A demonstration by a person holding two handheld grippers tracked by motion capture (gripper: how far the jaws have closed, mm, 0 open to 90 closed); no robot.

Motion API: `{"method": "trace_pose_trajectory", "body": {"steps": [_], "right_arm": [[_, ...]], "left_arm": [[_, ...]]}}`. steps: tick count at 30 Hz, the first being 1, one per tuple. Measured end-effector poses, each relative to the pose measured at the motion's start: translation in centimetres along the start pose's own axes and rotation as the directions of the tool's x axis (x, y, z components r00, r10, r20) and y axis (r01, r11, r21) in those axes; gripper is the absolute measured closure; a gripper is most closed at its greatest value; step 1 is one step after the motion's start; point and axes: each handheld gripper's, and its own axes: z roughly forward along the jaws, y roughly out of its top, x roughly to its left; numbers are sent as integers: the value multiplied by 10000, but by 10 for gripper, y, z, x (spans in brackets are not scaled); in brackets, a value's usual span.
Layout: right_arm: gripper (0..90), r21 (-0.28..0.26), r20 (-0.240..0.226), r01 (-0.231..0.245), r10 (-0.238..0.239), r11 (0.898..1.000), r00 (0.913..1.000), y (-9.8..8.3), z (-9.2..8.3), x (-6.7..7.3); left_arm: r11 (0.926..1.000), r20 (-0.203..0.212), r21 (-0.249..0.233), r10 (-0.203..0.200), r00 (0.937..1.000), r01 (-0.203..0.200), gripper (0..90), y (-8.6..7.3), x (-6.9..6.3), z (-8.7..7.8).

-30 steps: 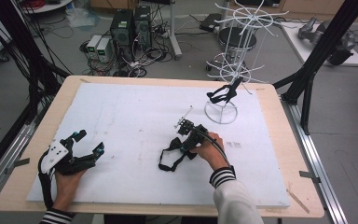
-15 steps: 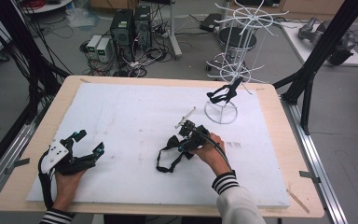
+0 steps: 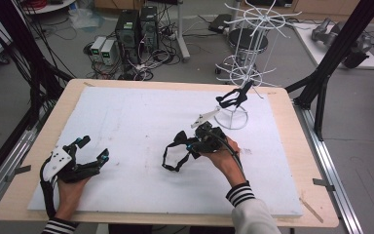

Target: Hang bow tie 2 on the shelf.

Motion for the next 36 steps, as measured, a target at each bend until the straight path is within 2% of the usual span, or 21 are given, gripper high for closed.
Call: {"method": "trace_pose_trajectory", "body": {"steps": [1,6,7,12,13,15,19,24,28,33,36], "right_arm": [[767,-195,93,126,-124,9997,9999,0,-2,0],[766,-1375,270,77,-40,9905,9996,-1,-14,0],[766,-1677,167,-93,123,9858,9998,-1,-18,0],[766,-2761,474,-113,254,9611,9986,-3,-37,0],[766,-2991,587,-3,187,9542,9981,-4,-41,0],[766,-3460,607,-122,354,9382,9975,-6,-49,-2],[766,-3956,805,-334,709,9178,9942,-12,-62,-6],[766,-4683,1007,-488,1081,8822,9890,-18,-76,-8],[766,-5033,1221,-561,1352,8623,9833,-22,-83,-9],[767,-5649,1332,-576,1599,8231,9781,-27,-94,-10],[767,-5908,1440,-624,1812,8044,9729,-31,-100,-11]], "left_arm": [[10000,3,5,16,10000,-16,155,0,0,0],[10000,4,3,17,10000,-17,155,0,0,0],[10000,0,-2,15,10000,-15,155,0,0,0],[10000,4,-9,6,10000,-6,155,0,0,0],[10000,4,-10,11,10000,-11,155,0,0,0],[10000,4,-11,3,10000,-3,155,0,0,0],[10000,-2,-4,9,10000,-9,155,0,0,0],[10000,-6,-4,6,10000,-6,155,0,0,0],[10000,-6,-8,7,10000,-7,155,0,0,0],[10000,-5,-13,8,10000,-8,155,0,0,0],[10000,-5,-16,0,10000,0,155,0,0,0]]}}
